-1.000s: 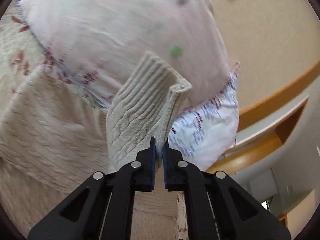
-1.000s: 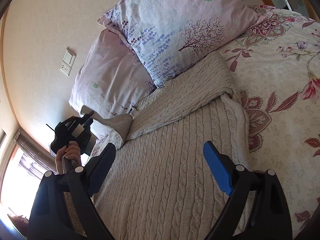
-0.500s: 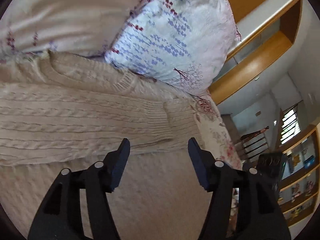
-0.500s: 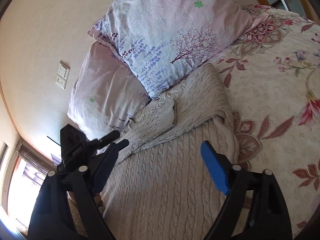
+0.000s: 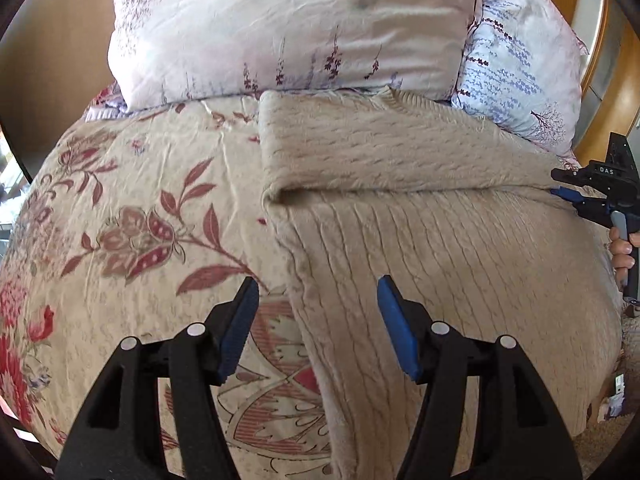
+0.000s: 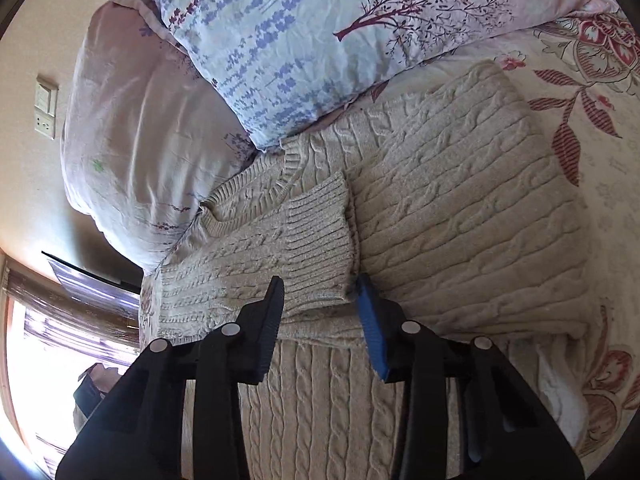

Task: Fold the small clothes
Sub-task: 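Grasp one side edge of the sweater with both grippers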

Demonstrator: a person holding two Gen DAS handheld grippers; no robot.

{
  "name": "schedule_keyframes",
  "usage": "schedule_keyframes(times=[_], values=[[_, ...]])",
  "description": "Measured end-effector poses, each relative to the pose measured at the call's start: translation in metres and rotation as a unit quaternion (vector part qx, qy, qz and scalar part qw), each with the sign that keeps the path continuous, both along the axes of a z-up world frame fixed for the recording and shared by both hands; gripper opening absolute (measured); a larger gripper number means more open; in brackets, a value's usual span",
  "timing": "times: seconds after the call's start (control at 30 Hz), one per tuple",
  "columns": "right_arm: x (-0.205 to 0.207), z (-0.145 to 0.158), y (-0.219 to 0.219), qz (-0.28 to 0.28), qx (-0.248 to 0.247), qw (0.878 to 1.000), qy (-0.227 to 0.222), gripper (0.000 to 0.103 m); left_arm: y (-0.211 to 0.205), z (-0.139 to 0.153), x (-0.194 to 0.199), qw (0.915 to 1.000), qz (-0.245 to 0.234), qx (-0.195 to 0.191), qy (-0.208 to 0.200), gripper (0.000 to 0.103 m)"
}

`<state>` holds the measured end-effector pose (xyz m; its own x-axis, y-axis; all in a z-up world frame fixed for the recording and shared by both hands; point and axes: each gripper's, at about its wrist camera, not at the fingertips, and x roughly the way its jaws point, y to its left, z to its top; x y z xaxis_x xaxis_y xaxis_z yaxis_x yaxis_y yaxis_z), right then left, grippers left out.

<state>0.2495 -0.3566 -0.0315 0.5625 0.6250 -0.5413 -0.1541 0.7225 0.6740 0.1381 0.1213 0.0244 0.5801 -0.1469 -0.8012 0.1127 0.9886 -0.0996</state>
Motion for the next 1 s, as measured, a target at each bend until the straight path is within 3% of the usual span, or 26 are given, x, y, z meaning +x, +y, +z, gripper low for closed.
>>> schedule_keyframes(times=[0.07, 0.1, 0.3, 0.4, 0.47, 0.53, 0.67, 0.7, 0.8, 1.0], values=[[0.003, 0.001, 0.005, 0.000, -0.005, 1.000, -0.004, 0.012, -0.004, -0.007, 0.000, 0.9997, -0.011, -0.020, 0.005, 0.061], [0.003, 0.002, 0.007, -0.001, -0.003, 1.000, -0.009, 0.009, -0.006, -0.009, 0.000, 0.9994, -0.016, -0.029, 0.007, 0.061], [-0.012, 0.020, -0.003, -0.064, -0.034, 0.995, -0.063, 0.008, -0.009, -0.008, 0.000, 0.9989, -0.026, -0.039, 0.001, 0.058], [-0.010, 0.012, -0.018, -0.105, -0.052, 0.992, -0.046, 0.008, -0.007, -0.008, -0.001, 0.9987, -0.027, -0.043, -0.003, 0.057], [-0.003, 0.000, -0.018, -0.093, -0.056, 0.994, -0.022, 0.008, -0.006, -0.008, -0.001, 0.9985, -0.026, -0.048, -0.004, 0.057], [-0.009, 0.000, -0.022, -0.090, -0.046, 0.995, -0.019, 0.014, -0.003, -0.008, -0.002, 0.9980, -0.023, -0.059, -0.004, 0.056], [-0.044, 0.005, -0.044, -0.080, -0.004, 0.996, -0.028, 0.052, 0.006, -0.008, -0.010, 0.9945, -0.021, -0.103, 0.000, 0.052], [-0.058, 0.006, -0.051, -0.083, -0.008, 0.996, -0.038, 0.055, 0.009, -0.009, -0.012, 0.9933, -0.021, -0.114, 0.000, 0.050], [-0.097, 0.000, -0.076, -0.098, -0.030, 0.993, -0.050, 0.055, 0.016, -0.010, -0.020, 0.9889, -0.020, -0.147, 0.002, 0.048], [-0.145, -0.031, -0.111, -0.101, -0.016, 0.995, -0.017, 0.055, 0.021, -0.013, -0.035, 0.9816, -0.021, -0.190, 0.007, 0.047]])
